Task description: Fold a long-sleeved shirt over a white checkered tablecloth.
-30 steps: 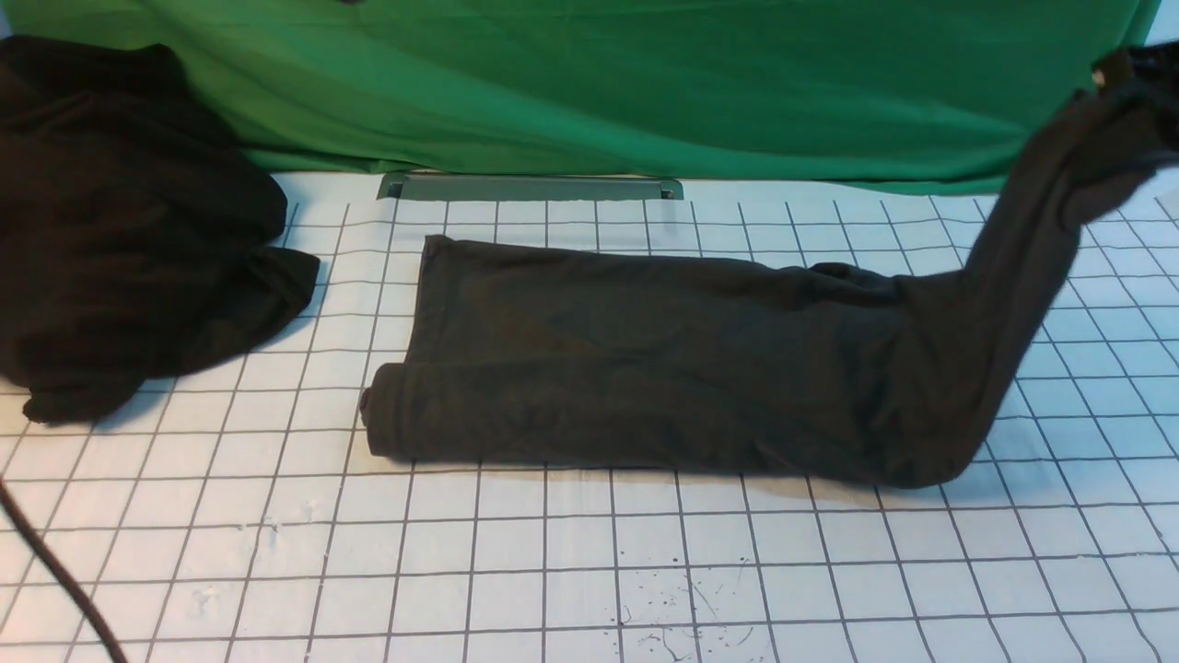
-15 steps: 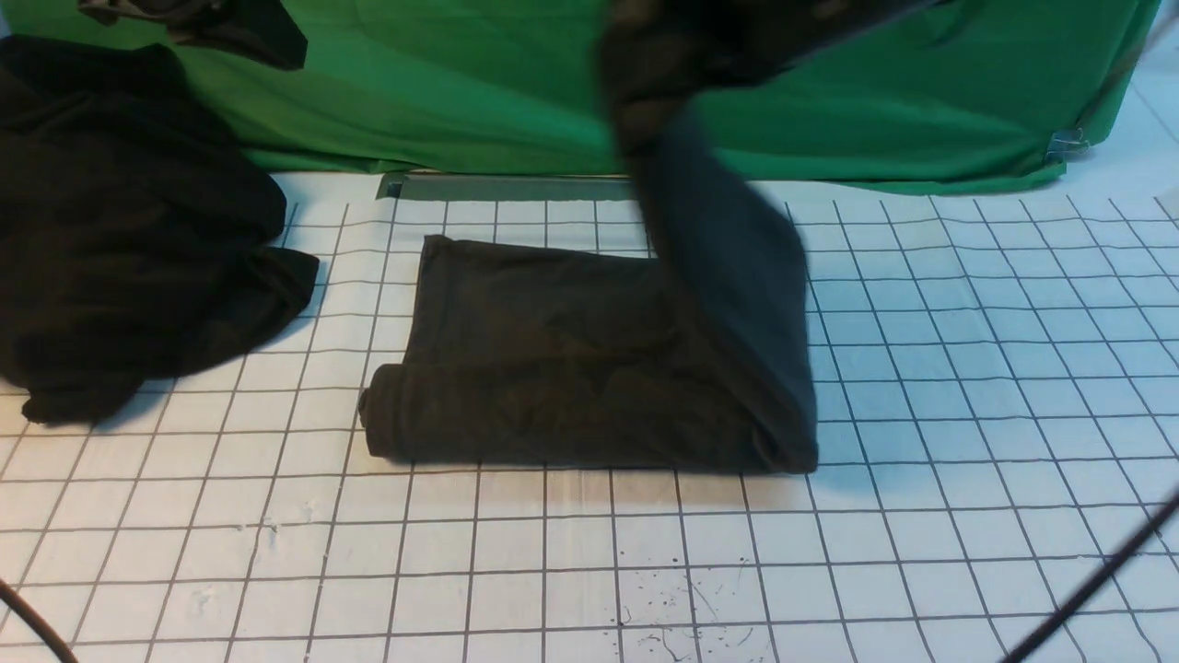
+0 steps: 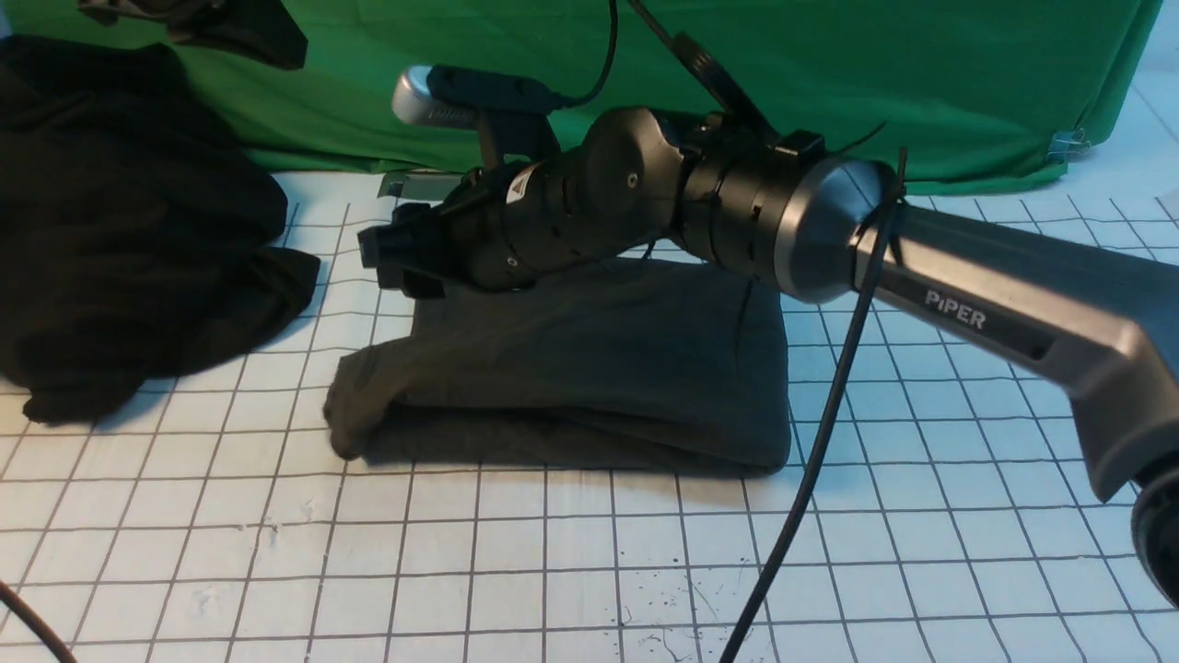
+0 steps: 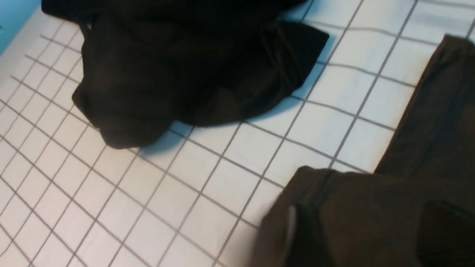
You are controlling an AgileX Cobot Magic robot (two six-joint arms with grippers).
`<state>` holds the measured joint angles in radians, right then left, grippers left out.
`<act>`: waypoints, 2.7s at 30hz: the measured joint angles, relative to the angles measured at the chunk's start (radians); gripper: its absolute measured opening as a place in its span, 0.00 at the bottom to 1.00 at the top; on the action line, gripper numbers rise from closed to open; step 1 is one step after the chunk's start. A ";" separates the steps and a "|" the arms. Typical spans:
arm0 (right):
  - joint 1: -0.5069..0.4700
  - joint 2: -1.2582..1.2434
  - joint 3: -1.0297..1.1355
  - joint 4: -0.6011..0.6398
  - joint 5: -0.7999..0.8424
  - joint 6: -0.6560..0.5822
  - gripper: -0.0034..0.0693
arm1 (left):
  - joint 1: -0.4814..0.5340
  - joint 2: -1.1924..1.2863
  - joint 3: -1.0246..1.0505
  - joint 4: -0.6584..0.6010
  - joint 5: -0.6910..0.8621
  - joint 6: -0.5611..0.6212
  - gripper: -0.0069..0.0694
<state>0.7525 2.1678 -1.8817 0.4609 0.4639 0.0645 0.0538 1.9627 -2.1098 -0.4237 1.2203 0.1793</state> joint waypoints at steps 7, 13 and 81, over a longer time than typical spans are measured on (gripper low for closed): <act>-0.101 -0.155 -0.064 -0.142 0.424 -0.038 0.78 | 0.000 -0.054 0.124 0.029 -0.009 -0.042 0.09; -0.208 -0.288 -0.046 -0.342 0.722 -0.056 0.78 | 0.000 -0.113 0.349 0.004 -0.002 -0.044 0.11; -0.268 -0.297 0.468 -0.365 0.574 -0.074 0.78 | -0.033 -0.034 0.535 -0.041 -0.019 -0.018 0.68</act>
<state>0.4846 1.8709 -1.4141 0.0957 1.0379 -0.0095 0.0208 1.9286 -1.5748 -0.4650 1.2012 0.1617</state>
